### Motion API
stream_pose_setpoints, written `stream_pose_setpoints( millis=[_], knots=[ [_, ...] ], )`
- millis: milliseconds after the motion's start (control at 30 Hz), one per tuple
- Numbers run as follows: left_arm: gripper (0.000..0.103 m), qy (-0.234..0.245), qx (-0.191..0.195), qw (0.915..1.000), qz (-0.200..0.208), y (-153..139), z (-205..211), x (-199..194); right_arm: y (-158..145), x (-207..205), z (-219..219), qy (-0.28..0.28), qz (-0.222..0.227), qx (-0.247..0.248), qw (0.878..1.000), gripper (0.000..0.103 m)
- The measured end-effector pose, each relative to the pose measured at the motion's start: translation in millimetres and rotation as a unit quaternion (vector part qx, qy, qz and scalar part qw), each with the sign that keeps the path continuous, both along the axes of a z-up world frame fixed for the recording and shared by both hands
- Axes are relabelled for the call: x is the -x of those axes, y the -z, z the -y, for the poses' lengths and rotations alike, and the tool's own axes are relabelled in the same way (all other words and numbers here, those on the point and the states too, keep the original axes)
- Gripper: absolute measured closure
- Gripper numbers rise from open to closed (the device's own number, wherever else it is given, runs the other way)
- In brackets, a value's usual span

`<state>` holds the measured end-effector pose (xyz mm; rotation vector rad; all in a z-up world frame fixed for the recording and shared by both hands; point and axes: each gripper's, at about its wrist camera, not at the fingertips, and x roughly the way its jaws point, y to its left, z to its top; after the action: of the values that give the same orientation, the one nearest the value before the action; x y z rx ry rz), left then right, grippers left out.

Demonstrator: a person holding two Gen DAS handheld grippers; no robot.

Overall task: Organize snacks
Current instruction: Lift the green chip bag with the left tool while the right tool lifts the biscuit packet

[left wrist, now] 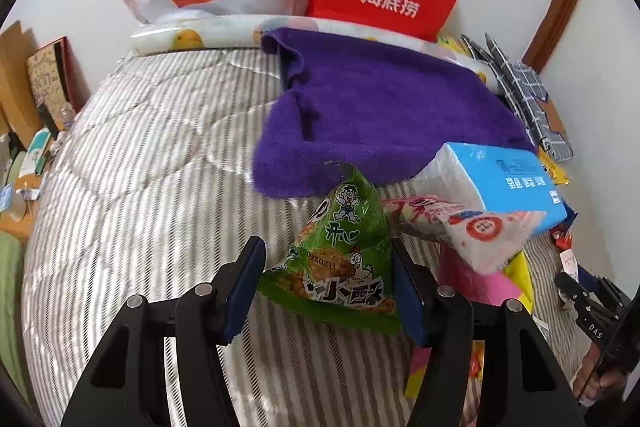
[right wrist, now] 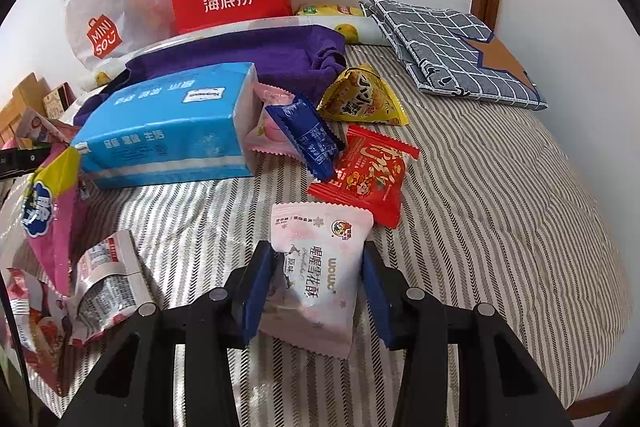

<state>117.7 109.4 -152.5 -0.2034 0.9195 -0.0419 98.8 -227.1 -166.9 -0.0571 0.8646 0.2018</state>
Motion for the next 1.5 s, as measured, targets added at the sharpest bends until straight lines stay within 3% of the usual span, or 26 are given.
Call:
stream_pose_setpoints(
  millis=[267,933,1233,1500],
  knots=[
    [0.042,-0.01,0.018,0.9997,0.016,-15.5,-4.5,36.1,-19.0,6.1,-1.2,-0.005,-0.01,-0.034,0.999,0.062],
    [0.042,0.024,0.02,0.9973,0.066,-89.6,48.2,98.5,-100.6,38.5,-12.7,-0.019,0.04,-0.041,0.998,0.064],
    [0.042,0.053,0.016,0.9949,0.084,-111.4,81.6,103.5,-113.5,43.0,-16.3,-0.033,0.046,-0.048,0.997,0.064],
    [0.042,0.075,0.015,0.9932,0.088,-123.4,100.3,89.4,-121.6,41.0,-9.3,-0.011,0.064,-0.055,0.996,0.064]
  ],
)
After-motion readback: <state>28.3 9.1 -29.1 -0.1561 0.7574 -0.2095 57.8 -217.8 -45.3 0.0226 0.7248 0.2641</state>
